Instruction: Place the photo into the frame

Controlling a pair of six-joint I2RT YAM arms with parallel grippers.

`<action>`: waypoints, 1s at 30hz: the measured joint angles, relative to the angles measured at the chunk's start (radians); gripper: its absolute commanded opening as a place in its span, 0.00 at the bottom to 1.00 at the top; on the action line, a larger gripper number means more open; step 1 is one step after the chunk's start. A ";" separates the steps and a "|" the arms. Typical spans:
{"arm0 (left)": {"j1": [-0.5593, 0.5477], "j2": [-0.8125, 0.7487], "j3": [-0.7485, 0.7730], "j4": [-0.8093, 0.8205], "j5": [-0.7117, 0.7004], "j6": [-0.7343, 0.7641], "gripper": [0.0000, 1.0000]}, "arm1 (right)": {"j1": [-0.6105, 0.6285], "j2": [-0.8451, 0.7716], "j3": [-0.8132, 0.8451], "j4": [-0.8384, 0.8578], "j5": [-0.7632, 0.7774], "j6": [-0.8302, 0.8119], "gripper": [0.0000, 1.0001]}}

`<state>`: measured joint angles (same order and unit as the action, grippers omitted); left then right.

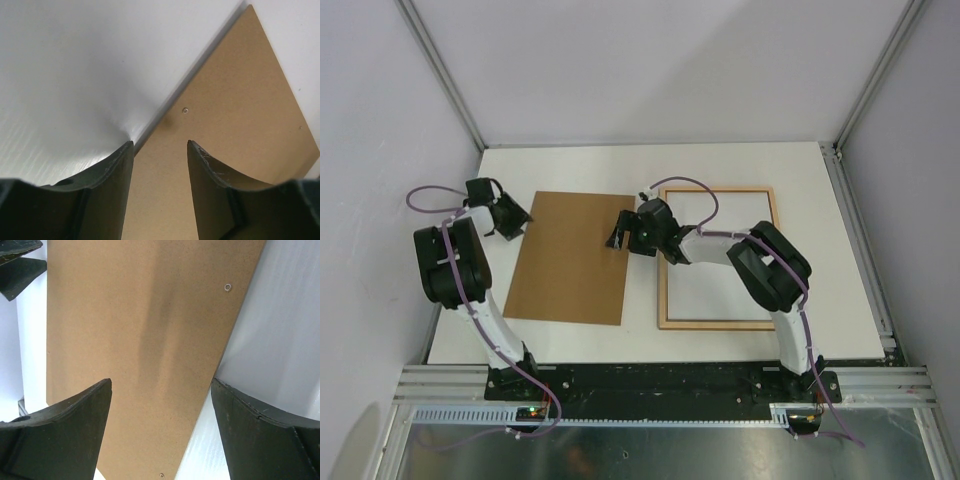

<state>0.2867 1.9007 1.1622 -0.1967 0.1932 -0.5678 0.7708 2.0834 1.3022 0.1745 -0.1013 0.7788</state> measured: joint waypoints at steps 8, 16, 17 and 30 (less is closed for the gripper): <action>0.002 0.011 0.002 0.024 0.040 0.000 0.51 | -0.023 0.006 0.002 0.018 -0.118 0.016 0.85; 0.010 0.010 -0.009 0.057 0.037 0.000 0.50 | -0.026 -0.003 0.002 0.030 -0.216 0.085 0.85; 0.011 0.008 -0.013 0.063 0.035 0.000 0.50 | -0.026 -0.008 0.002 0.034 -0.225 0.095 0.85; 0.037 -0.089 -0.144 0.125 -0.032 0.003 0.50 | -0.027 -0.090 0.002 0.234 -0.252 0.239 0.84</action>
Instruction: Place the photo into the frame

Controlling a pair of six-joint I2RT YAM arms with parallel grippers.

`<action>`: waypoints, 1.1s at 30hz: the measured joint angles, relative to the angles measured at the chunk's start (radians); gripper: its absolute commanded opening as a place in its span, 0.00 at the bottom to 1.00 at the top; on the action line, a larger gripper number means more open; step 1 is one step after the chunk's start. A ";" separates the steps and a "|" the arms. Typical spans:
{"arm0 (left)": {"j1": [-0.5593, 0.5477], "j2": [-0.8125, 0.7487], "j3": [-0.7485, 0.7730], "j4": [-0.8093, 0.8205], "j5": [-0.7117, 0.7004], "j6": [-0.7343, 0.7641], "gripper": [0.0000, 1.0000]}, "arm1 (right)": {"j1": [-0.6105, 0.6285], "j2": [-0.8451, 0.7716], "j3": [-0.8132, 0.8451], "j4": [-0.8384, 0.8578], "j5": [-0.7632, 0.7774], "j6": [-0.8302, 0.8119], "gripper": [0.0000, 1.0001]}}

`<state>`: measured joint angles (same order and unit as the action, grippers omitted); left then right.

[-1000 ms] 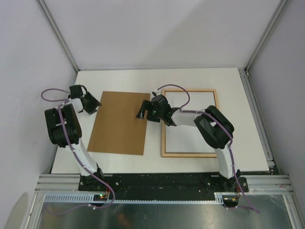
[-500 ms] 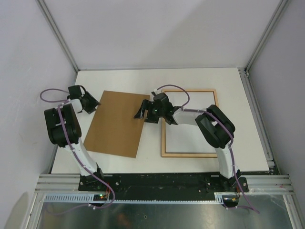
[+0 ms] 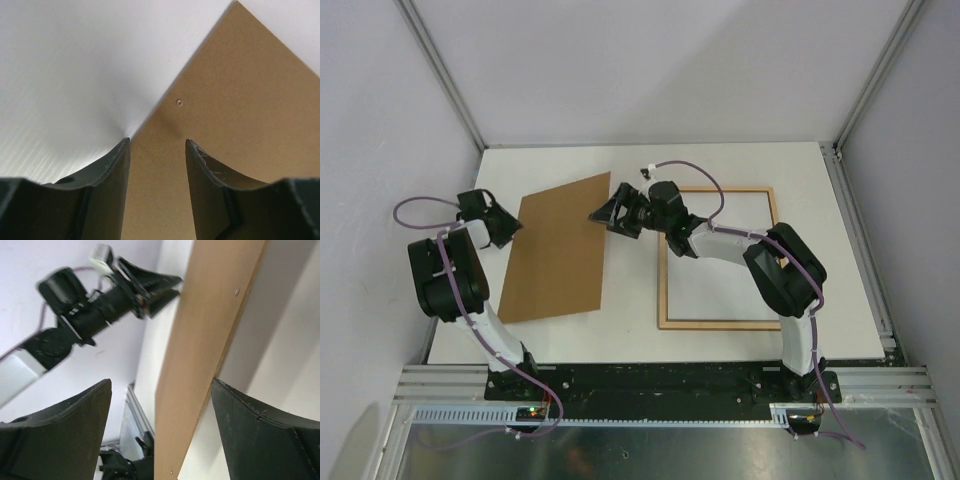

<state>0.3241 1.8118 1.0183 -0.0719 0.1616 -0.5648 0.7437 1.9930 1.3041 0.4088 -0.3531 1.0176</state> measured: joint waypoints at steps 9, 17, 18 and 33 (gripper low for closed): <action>-0.008 -0.116 -0.099 -0.024 0.057 -0.050 0.50 | 0.001 -0.002 0.021 0.285 -0.008 0.136 0.83; -0.073 -0.208 -0.134 -0.046 0.153 -0.100 0.51 | 0.024 -0.004 0.021 0.275 -0.023 0.155 0.81; -0.084 -0.210 -0.138 -0.045 0.162 -0.108 0.51 | 0.029 -0.004 0.021 0.264 -0.024 0.155 0.81; -0.168 -0.270 -0.185 -0.051 0.210 -0.162 0.51 | 0.071 -0.042 0.020 0.026 -0.008 0.074 0.33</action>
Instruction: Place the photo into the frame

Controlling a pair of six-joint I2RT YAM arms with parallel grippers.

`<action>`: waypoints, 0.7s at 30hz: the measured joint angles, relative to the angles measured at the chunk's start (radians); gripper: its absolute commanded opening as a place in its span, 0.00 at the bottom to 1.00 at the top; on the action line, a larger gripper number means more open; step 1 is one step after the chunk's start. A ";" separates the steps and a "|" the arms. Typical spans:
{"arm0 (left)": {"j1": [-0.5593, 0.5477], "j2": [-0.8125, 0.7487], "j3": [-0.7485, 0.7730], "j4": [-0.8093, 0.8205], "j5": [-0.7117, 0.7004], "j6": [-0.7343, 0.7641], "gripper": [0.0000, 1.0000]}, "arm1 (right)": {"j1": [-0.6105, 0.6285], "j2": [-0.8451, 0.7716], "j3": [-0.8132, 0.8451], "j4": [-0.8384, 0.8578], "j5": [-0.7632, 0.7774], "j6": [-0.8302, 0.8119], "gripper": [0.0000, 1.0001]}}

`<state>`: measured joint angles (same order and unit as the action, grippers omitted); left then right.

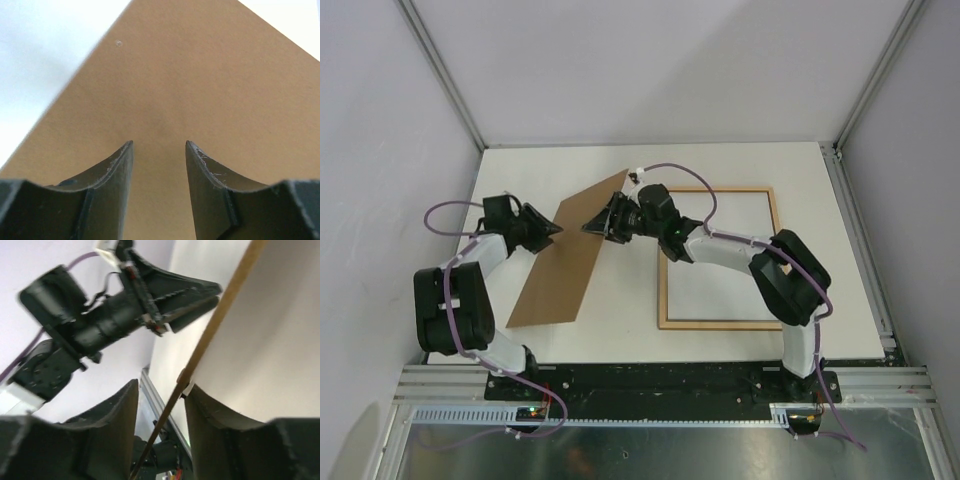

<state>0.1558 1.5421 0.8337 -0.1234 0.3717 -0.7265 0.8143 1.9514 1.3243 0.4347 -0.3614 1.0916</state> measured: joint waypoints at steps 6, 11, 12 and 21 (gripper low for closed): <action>-0.071 -0.053 0.006 -0.024 -0.030 0.011 0.56 | -0.006 -0.077 -0.003 -0.356 0.128 -0.116 0.01; -0.253 -0.127 0.064 -0.115 -0.124 0.056 0.62 | -0.003 -0.143 -0.003 -0.459 0.179 -0.150 0.00; -0.313 -0.154 0.084 -0.139 -0.174 0.067 0.64 | -0.002 -0.163 -0.003 -0.481 0.191 -0.158 0.00; -0.841 -0.400 0.214 -0.279 -0.632 0.098 0.68 | -0.006 -0.317 0.013 -0.621 0.312 -0.232 0.00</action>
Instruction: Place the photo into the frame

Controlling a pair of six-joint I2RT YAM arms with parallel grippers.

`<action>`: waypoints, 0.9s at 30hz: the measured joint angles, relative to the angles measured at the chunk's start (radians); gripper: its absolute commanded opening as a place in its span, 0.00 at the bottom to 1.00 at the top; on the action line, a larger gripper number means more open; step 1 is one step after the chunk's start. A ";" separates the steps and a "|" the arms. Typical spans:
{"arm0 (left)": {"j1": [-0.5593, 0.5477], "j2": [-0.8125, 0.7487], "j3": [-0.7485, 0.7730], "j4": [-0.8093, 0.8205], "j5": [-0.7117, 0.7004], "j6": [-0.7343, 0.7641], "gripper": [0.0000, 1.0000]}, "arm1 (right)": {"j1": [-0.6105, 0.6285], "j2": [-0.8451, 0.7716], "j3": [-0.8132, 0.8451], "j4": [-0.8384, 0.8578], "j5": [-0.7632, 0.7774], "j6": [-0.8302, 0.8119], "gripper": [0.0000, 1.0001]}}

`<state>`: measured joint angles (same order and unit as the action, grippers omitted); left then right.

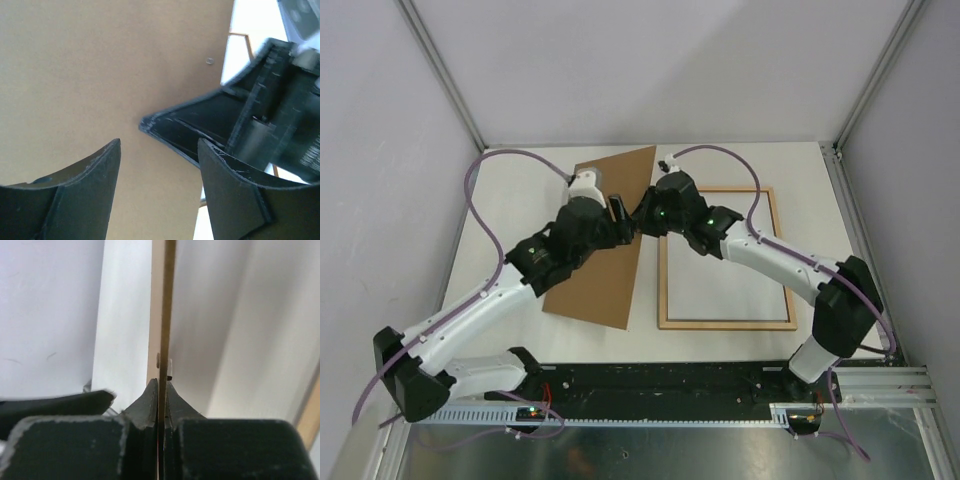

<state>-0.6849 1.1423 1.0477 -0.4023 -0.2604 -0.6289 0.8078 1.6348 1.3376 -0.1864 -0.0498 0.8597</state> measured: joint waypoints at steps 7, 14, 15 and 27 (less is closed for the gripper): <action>-0.334 0.000 0.143 -0.148 -0.411 0.000 0.69 | 0.001 -0.074 0.061 -0.132 0.139 -0.032 0.00; -0.613 0.091 0.263 -0.259 -0.580 -0.010 0.70 | 0.001 -0.097 0.148 -0.200 0.281 -0.066 0.00; -0.632 0.101 0.271 -0.272 -0.595 -0.011 0.70 | 0.001 -0.098 0.156 -0.209 0.293 -0.069 0.00; -0.714 0.281 0.459 -0.426 -0.767 0.002 0.70 | 0.010 -0.161 0.201 -0.315 0.387 -0.080 0.00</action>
<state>-1.3987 1.4231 1.5070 -0.8288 -1.0275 -0.6270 0.8177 1.4738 1.5387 -0.5018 0.3370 0.7799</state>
